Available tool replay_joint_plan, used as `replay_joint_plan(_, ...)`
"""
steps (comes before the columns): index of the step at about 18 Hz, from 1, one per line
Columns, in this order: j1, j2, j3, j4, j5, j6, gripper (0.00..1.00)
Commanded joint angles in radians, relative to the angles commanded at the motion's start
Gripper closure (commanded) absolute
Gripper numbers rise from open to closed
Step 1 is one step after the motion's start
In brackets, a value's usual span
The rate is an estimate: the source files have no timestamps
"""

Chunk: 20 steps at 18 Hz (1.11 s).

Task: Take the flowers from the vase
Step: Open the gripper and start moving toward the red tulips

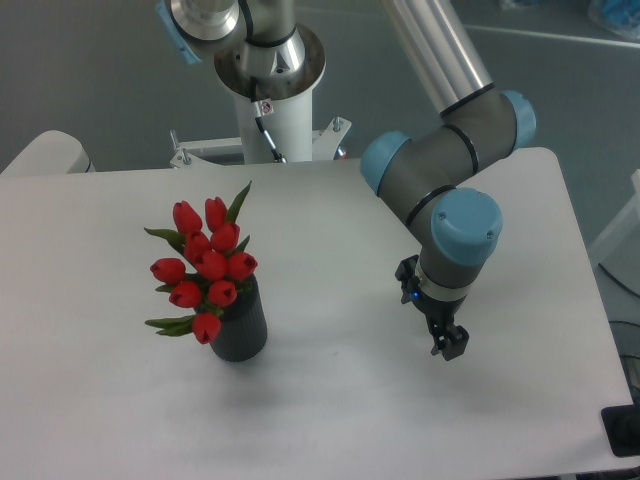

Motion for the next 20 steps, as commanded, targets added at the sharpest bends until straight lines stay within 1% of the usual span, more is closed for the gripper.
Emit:
replay_joint_plan(4,0.0,-0.002,0.0,0.002,0.0,0.0,0.0)
replay_joint_plan(7,0.029,0.003,-0.005,-0.006,-0.015,0.0,0.0)
replay_joint_plan(8,0.032,0.006,-0.008,-0.012,-0.034,-0.002,0.0)
replay_joint_plan(9,0.035,0.017,-0.017,-0.015,-0.076,-0.005,0.0)
replay_joint_plan(12,0.075,0.084,-0.093,-0.015,-0.243,-0.014,0.0)
replay_joint_plan(14,0.098,0.118,-0.132,-0.017,-0.331,-0.015,0.0)
replay_joint_plan(16,0.103,0.144,-0.175,-0.018,-0.417,-0.02,0.0)
replay_joint_plan(18,0.1,0.195,-0.23,-0.017,-0.483,-0.037,0.0)
replay_joint_plan(20,0.089,0.222,-0.264,-0.018,-0.538,-0.064,0.0)
